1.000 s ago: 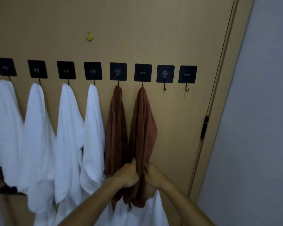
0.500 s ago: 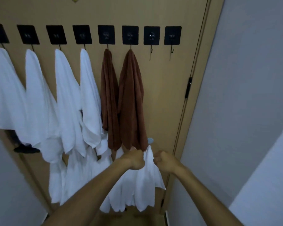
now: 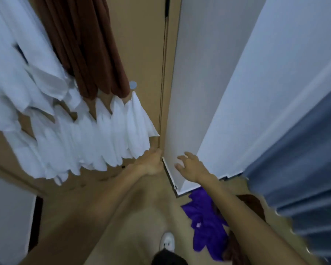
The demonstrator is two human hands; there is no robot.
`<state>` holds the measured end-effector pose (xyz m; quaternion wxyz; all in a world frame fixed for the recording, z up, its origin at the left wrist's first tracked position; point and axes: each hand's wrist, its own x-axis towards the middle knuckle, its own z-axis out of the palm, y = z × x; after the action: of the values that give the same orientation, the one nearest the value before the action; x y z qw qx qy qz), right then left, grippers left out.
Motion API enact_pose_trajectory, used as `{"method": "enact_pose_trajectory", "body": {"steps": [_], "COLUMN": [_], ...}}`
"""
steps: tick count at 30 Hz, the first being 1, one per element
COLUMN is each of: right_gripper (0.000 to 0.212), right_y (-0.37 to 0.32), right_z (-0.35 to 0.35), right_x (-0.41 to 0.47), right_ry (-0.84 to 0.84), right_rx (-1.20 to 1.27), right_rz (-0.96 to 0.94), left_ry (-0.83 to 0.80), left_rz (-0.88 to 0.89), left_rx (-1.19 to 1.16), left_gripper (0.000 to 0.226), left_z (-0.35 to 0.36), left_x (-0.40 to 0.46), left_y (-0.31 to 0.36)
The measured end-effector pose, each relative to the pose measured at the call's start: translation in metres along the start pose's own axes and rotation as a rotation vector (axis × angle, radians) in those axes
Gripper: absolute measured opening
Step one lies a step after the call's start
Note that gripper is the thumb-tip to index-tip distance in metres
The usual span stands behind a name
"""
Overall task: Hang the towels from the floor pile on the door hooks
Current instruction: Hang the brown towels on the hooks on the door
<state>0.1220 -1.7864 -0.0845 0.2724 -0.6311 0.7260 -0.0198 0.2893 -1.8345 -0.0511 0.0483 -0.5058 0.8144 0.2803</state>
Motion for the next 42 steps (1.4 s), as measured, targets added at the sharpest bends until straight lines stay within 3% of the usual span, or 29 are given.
{"method": "enact_pose_trajectory", "body": {"steps": [6, 14, 18, 26, 34, 42], "right_gripper": [0.056, 0.059, 0.058, 0.057, 0.055, 0.055], "right_y": [0.101, 0.246, 0.310, 0.451, 0.503, 0.574], "right_z": [0.056, 0.095, 0.119, 0.161, 0.228, 0.325], "right_x": [-0.099, -0.216, -0.262, -0.333, -0.310, -0.215], "right_ry": [-0.045, -0.098, -0.149, -0.237, -0.385, -0.413], "right_rx": [-0.012, 0.142, 0.265, 0.420, 0.496, 0.556], "right_rz": [0.272, 0.647, 0.703, 0.767, 0.717, 0.697], "left_ry": [-0.112, -0.327, -0.407, -0.592, -0.665, -0.606], "left_rz": [-0.009, 0.172, 0.255, 0.221, 0.126, 0.068], "left_rx": [0.030, 0.120, 0.228, 0.253, 0.331, 0.336], "left_gripper": [0.047, 0.039, 0.041, 0.038, 0.043, 0.041], "left_z": [0.104, 0.207, 0.256, 0.361, 0.438, 0.548], "left_x": [-0.019, -0.022, -0.015, -0.017, 0.007, 0.107], "left_y": [0.032, 0.132, 0.198, 0.307, 0.306, 0.266]}}
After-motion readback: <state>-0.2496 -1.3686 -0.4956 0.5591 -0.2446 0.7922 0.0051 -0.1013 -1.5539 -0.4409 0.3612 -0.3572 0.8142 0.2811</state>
